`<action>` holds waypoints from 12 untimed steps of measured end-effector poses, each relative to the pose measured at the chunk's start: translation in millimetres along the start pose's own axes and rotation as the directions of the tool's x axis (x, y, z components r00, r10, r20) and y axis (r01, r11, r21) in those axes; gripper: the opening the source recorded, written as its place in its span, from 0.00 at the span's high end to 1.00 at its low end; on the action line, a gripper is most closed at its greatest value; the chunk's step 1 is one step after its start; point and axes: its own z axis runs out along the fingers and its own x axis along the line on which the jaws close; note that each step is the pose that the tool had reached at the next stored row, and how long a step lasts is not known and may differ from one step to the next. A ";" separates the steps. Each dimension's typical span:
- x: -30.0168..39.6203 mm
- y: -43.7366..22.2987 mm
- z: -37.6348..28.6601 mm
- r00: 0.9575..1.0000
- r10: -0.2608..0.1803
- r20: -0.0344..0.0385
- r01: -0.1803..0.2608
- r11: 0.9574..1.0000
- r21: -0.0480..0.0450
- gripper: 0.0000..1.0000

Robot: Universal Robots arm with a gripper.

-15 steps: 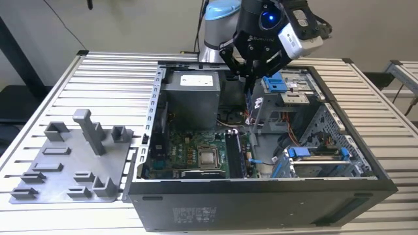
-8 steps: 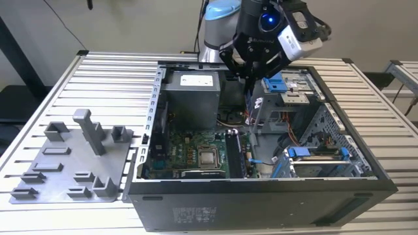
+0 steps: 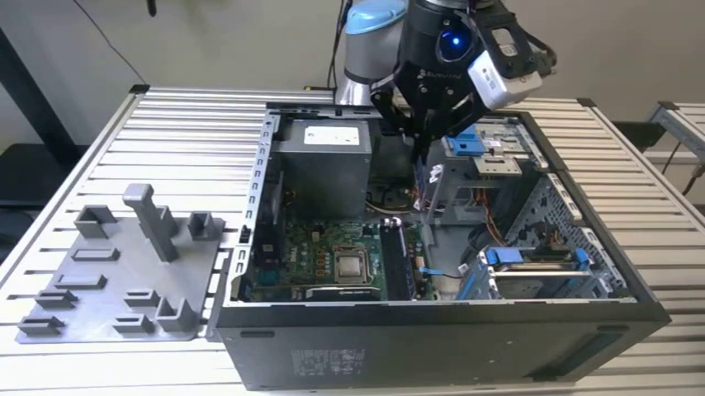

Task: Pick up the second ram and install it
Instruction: 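Insert the second ram into the second slot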

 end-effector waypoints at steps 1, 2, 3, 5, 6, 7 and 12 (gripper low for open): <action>-0.5 0.0 0.9 1.000 -0.001 0.000 0.001 1.000 0.000 0.86; -1.0 0.1 1.9 1.000 -0.001 0.000 0.001 1.000 0.000 0.86; -1.5 0.1 2.9 1.000 -0.002 0.000 0.002 1.000 0.000 0.86; -2.5 0.2 4.8 1.000 -0.003 0.000 0.003 1.000 0.001 0.86; -3.0 0.2 5.7 1.000 -0.003 0.000 0.003 1.000 0.001 0.86; -3.4 0.3 6.6 1.000 -0.003 0.000 0.003 1.000 0.001 0.86; -4.6 0.3 10.3 1.000 -0.004 0.000 0.004 1.000 0.001 0.86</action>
